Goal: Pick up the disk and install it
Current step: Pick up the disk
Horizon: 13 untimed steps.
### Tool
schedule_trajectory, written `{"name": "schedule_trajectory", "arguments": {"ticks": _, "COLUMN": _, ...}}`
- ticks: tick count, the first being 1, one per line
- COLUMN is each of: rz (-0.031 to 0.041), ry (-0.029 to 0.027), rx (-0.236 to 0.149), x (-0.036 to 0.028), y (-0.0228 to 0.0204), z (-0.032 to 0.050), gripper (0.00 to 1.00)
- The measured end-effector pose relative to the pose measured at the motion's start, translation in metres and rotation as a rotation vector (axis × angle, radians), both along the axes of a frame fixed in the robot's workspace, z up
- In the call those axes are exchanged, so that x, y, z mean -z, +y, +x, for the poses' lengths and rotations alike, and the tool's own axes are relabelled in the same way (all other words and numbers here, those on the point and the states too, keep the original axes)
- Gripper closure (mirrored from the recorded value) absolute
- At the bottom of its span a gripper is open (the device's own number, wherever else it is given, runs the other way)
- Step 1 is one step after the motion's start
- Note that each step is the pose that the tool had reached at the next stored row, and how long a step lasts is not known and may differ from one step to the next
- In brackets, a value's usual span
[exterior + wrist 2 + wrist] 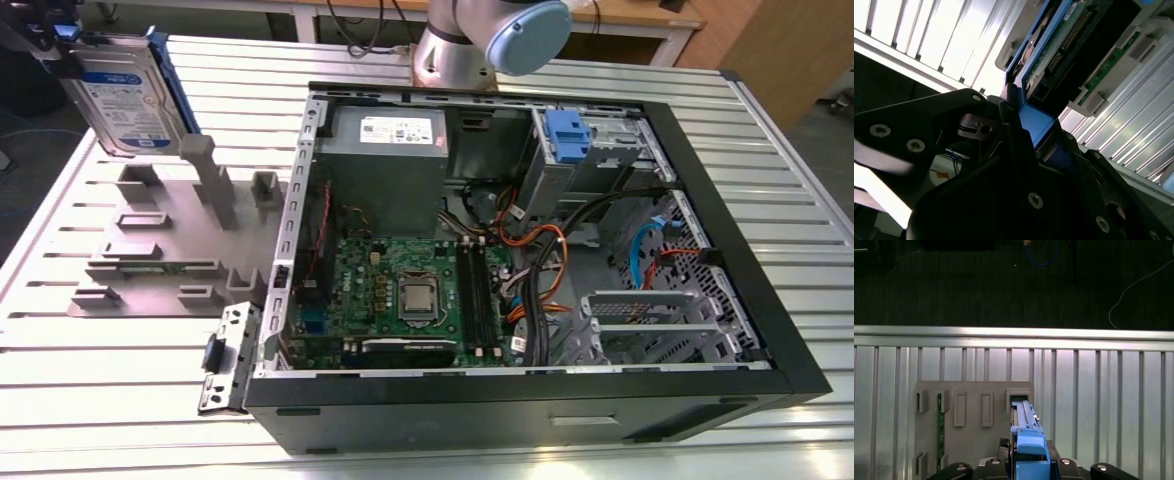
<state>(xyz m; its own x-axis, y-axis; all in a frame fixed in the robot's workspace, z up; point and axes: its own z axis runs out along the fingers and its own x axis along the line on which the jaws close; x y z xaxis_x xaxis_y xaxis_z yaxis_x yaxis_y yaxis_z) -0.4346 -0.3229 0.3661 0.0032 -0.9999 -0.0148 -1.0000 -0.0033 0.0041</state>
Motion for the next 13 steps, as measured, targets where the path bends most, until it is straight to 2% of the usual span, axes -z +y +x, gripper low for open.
{"name": "schedule_trajectory", "arguments": {"ticks": 13, "rz": 0.0011, "ry": -0.0002, "rx": 0.0, "x": -0.0037, "y": 0.0, "z": -0.0001, "gripper": 0.64}}
